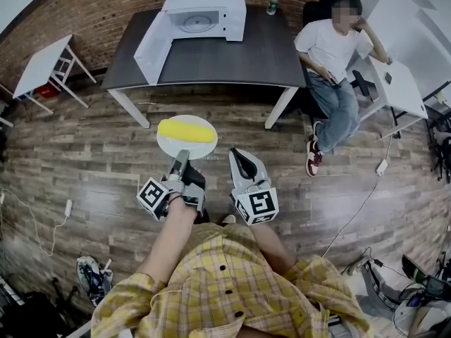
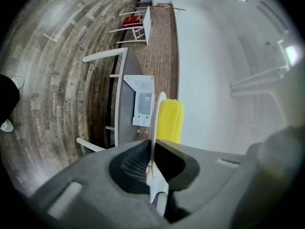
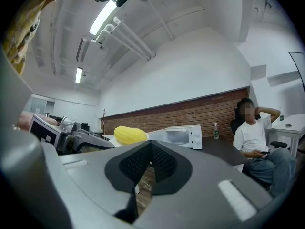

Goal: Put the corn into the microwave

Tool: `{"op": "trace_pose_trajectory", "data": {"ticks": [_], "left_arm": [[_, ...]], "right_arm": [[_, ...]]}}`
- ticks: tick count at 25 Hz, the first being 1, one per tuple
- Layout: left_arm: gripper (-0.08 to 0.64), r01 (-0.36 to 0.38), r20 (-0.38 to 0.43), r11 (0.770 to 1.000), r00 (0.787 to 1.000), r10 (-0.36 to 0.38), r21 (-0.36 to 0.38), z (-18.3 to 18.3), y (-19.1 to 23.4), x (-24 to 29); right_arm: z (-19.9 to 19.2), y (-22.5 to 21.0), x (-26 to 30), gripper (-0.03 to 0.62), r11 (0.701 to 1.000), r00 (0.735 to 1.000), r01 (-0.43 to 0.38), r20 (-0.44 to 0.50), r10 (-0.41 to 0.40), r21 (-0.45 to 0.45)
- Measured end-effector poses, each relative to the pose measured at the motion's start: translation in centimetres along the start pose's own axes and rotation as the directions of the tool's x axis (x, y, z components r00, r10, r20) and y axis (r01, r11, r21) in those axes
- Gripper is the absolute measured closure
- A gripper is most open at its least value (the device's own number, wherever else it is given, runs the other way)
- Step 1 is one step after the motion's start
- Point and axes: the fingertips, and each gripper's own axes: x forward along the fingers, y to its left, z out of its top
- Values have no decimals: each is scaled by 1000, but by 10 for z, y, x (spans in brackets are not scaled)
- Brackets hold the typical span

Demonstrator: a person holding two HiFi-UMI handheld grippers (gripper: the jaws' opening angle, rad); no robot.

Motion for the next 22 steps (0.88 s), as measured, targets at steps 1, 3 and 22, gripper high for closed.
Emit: {"op": "trace_pose_trajectory", "data": {"ticks": [1,3,22], "left_arm": [[540,-4,2,1000,1000,4,-1,-2,1,1],[540,-11,3,1000,1000,11,-4,-7,5,2],[540,-17,-24,999,1000,16,-36,50,18,151]], "right_arm": [[-1,-1,-1,589,1000,1000,-4,-4,4,-1],[-4,-4,-2,589,1000,1000,-9,-10,9,0],[-6,-78,143,588,1000,1000,2,-9,-2,21]]}}
